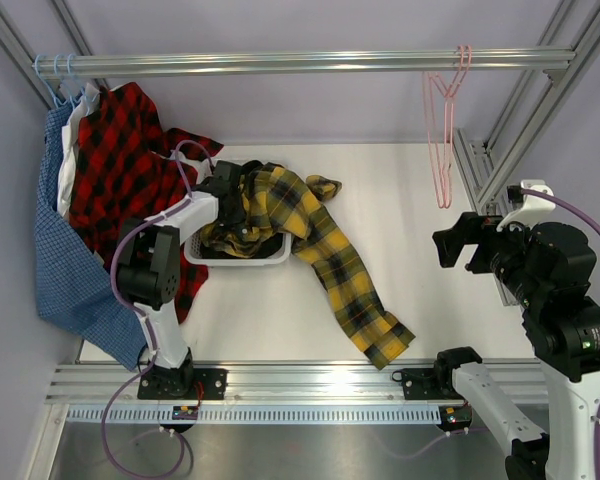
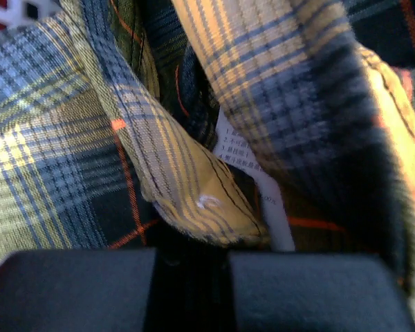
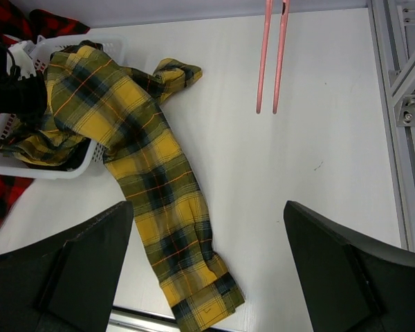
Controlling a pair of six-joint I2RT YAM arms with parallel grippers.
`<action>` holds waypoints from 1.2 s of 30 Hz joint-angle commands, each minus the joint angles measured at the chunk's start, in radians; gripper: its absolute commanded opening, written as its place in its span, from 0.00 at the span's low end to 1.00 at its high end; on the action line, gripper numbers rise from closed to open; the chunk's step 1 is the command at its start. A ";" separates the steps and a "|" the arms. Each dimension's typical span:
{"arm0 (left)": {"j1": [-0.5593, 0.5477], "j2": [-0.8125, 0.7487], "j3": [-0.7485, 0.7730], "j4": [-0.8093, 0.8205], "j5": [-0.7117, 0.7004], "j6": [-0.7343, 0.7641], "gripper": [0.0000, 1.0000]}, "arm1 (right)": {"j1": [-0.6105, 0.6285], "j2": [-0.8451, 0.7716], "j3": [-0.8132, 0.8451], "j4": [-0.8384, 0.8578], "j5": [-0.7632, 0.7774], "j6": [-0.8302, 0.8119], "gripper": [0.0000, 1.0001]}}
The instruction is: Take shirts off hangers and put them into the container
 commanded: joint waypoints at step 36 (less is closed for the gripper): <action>-0.814 -0.175 0.088 -0.085 0.107 0.224 0.99 | -0.004 -0.044 -0.036 -0.006 -0.068 -0.021 0.99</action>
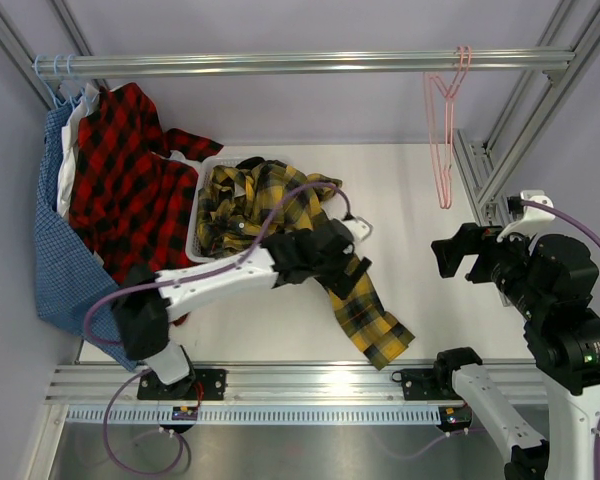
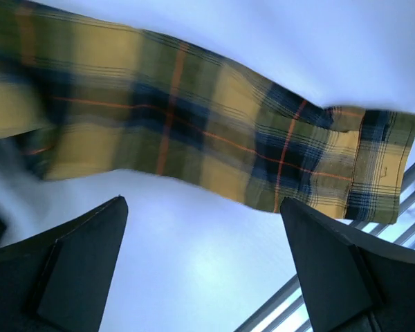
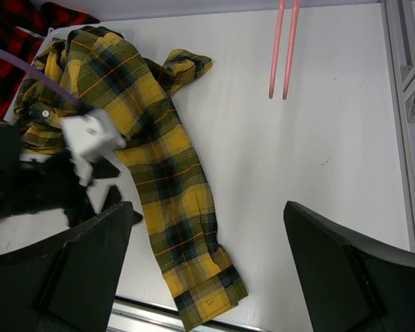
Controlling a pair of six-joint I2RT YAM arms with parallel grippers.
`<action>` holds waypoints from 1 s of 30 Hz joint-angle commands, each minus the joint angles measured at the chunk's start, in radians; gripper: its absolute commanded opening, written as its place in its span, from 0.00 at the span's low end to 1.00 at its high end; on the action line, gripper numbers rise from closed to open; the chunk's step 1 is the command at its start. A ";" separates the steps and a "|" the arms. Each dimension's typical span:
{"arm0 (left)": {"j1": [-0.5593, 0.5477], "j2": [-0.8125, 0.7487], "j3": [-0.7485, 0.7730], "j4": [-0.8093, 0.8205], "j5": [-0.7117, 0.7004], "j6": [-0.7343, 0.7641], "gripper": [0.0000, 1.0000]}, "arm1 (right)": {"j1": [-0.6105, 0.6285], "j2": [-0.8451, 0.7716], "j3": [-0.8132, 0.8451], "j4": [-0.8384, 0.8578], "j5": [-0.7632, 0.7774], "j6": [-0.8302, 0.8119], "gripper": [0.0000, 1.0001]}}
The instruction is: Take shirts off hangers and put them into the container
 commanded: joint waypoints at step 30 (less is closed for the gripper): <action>-0.057 0.237 0.055 0.048 -0.272 -0.023 0.00 | -0.004 -0.032 -0.032 -0.034 -0.098 -0.040 1.00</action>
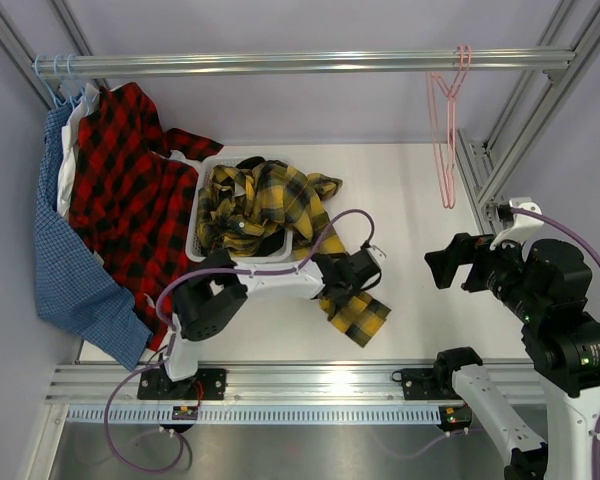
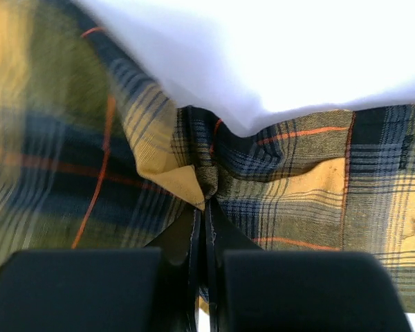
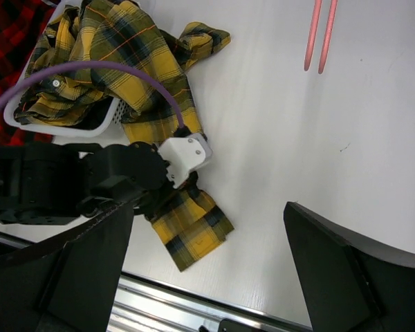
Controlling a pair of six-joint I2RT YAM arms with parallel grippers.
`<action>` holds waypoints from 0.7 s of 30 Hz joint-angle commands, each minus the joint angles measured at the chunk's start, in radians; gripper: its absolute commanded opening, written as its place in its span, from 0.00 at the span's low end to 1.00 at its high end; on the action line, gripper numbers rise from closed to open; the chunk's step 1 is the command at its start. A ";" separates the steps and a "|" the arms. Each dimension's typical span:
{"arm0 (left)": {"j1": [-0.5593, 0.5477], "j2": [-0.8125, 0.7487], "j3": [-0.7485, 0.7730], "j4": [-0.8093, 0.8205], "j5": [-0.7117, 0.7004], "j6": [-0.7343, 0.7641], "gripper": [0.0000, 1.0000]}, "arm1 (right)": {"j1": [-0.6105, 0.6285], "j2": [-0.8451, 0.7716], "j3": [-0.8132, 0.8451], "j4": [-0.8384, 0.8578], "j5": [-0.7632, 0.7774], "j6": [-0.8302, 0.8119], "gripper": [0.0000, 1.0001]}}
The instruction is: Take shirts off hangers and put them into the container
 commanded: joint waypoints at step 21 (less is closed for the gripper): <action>0.697 -0.354 0.035 -0.183 -0.449 0.051 0.00 | -0.005 0.012 0.060 0.005 -0.003 -0.042 1.00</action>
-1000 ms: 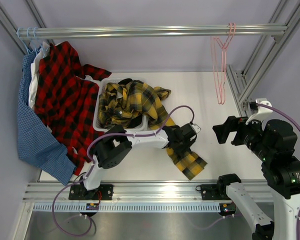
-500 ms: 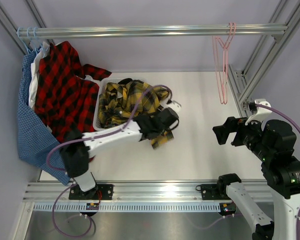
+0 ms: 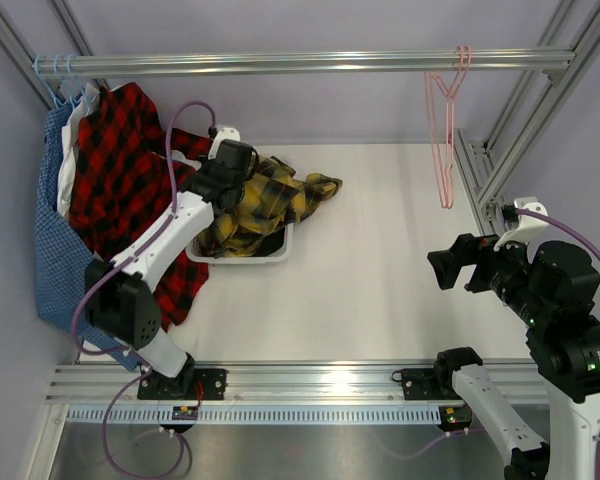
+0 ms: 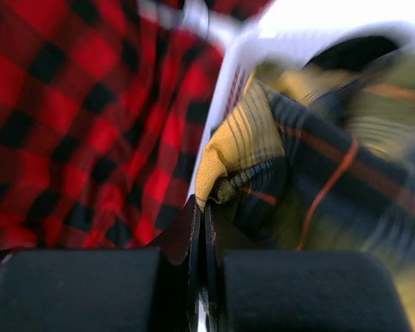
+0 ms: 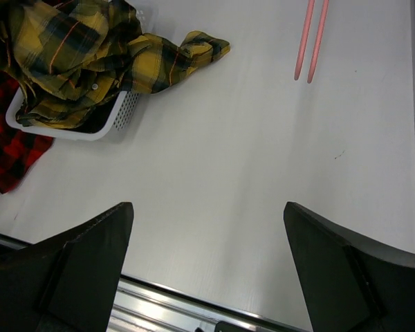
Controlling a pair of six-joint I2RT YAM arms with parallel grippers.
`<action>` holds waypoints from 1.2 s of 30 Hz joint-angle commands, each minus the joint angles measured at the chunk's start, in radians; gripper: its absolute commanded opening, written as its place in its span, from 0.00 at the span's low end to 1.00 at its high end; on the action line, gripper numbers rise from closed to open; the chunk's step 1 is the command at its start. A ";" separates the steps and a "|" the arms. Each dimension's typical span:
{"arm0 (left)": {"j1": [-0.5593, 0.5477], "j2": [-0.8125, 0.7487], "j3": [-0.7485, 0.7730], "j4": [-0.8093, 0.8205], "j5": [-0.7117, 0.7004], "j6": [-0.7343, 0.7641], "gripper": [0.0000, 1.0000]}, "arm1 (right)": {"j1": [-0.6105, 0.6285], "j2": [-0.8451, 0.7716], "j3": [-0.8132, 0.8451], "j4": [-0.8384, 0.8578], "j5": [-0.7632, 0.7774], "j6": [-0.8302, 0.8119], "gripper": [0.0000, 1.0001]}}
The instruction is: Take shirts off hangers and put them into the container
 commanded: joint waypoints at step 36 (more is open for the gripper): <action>-0.308 0.208 0.377 -0.145 0.161 0.028 0.99 | -0.004 0.047 0.018 0.026 -0.080 -0.016 1.00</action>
